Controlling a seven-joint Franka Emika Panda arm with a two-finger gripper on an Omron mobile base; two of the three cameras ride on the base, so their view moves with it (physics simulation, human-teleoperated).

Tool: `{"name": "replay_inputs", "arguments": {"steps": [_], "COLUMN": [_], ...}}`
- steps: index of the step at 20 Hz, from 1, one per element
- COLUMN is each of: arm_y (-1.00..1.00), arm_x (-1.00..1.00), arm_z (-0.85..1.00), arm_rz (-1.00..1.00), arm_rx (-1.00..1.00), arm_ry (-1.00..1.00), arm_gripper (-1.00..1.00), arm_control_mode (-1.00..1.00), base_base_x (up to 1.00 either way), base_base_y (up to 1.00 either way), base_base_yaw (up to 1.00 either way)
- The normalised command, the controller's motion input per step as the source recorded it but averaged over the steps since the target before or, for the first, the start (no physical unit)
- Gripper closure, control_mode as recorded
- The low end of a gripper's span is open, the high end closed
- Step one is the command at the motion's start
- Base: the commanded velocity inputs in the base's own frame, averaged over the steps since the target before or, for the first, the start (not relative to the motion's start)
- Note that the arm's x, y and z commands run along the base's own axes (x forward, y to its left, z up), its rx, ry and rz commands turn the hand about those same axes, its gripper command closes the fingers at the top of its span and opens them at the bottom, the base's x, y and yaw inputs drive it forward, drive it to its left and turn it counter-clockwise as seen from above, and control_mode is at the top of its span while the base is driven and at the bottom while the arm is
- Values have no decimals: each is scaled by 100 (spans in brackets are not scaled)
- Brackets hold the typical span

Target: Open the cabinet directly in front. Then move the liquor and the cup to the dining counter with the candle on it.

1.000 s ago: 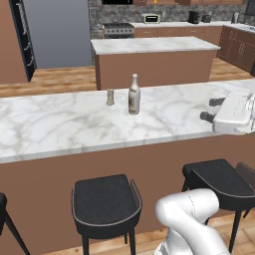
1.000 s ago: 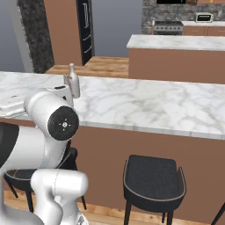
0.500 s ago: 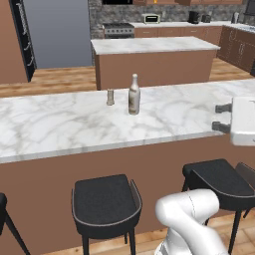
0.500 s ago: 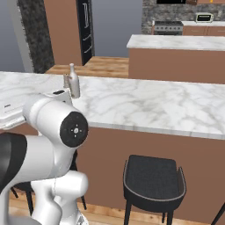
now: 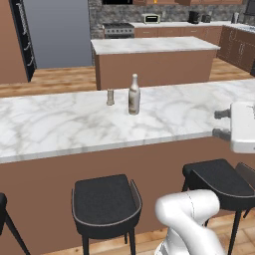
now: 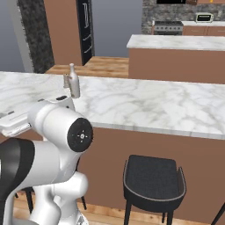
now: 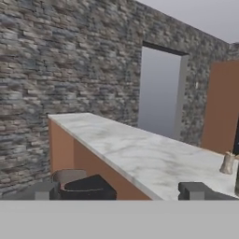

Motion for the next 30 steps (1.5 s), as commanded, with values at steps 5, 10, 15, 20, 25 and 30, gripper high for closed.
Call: {"name": "replay_inputs", "arguments": {"steps": [5,10,15,20,25,30], "arm_y": [0,0,0,0,0,0], "arm_x": [0,0,0,0,0,0], "arm_z": [-8,-1,0,0,0,0], "arm_rz": [2,0,0,0,0,0], "arm_rx": [0,0,0,0,0,0], "arm_ry": [0,0,0,0,0,0], "arm_gripper": [-100,-100,-100,-100,-100,-100], "arm_control_mode": [-100,100,100,100,100,100], "base_base_x": [0,0,-11,-83,-90,-8], "base_base_y": [0,0,0,-26,-46,-62], "base_base_yaw": [0,0,0,0,0,0]}}
